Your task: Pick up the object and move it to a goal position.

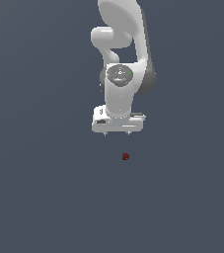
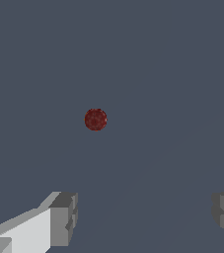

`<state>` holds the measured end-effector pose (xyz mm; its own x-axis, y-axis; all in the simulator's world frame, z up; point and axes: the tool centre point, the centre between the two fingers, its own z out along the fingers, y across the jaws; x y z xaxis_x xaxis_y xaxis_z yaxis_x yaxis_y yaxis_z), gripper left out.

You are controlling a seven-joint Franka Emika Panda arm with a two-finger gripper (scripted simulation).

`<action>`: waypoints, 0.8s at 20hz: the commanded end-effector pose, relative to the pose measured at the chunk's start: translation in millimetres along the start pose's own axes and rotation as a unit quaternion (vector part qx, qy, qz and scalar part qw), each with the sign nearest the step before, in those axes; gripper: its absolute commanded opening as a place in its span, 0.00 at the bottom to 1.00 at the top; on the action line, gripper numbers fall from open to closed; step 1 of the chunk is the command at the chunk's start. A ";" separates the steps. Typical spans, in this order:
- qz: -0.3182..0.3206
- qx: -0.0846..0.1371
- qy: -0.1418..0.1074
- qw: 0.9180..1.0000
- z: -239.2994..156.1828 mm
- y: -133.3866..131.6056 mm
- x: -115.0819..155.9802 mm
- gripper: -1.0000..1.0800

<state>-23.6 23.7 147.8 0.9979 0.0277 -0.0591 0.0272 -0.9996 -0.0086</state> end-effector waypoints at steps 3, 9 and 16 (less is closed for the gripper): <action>-0.001 -0.001 0.000 1.000 -0.1 0.3 0.7 0.96; -0.013 -0.012 0.002 1.000 -2.0 4.2 7.8 0.96; -0.021 -0.012 0.003 1.000 0.9 2.7 10.2 0.96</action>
<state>-14.1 20.3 148.1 0.9966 0.0619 -0.0536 0.0628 -0.9979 0.0141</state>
